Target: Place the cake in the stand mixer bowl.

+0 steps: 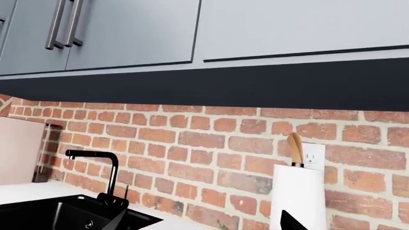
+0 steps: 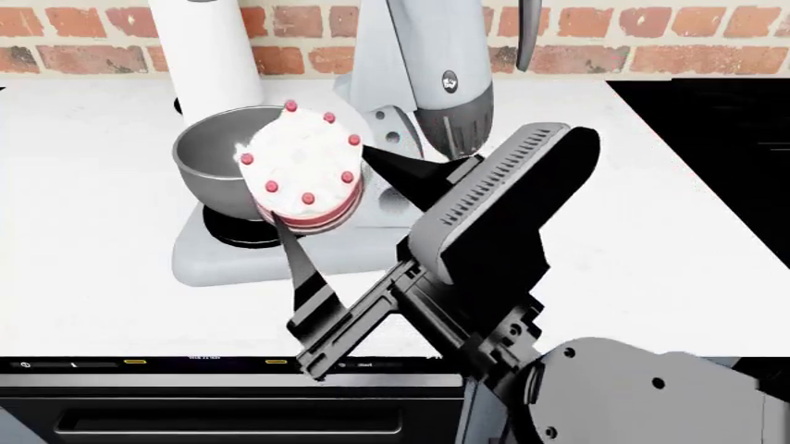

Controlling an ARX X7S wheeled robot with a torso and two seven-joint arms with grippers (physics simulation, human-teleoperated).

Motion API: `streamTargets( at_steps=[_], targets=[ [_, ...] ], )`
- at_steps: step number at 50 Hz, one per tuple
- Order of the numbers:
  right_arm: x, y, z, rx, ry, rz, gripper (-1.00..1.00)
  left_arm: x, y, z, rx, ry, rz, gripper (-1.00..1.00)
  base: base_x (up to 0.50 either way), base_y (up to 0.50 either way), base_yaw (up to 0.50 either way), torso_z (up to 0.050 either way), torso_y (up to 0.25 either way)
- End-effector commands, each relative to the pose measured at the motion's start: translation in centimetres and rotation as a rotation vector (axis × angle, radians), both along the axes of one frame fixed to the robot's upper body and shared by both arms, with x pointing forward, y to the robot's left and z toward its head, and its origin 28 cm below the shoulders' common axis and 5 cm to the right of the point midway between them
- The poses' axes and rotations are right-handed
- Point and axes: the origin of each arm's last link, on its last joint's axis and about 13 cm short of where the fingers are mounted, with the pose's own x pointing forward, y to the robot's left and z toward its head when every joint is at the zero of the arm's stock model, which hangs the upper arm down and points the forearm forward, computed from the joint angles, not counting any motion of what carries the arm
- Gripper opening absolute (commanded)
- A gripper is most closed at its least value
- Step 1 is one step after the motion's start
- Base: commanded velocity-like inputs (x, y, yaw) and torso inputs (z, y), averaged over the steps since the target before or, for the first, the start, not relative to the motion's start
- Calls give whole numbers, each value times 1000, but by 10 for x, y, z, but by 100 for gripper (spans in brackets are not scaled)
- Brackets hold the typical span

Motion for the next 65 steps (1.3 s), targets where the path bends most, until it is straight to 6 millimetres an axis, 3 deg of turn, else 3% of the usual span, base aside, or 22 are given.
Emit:
streamTargets(
  at_steps=[1,35,51,65],
  targets=[
    [20,11,8,-8,-29,22,-100,1,1,-1,-2,3,-1,100,0,0,0,0,0],
    [67,62,16,1,13,151,-100,4,1,-5,-9,17,3,100,0,0,0,0,0],
    [77,73,21,12,9,171,-100,3,3,-6,-13,19,5,100,0,0,0,0,0],
    [104,86,24,41,44,137,-100,4,3,-6,-15,20,6,100,0,0,0,0,0]
  ],
)
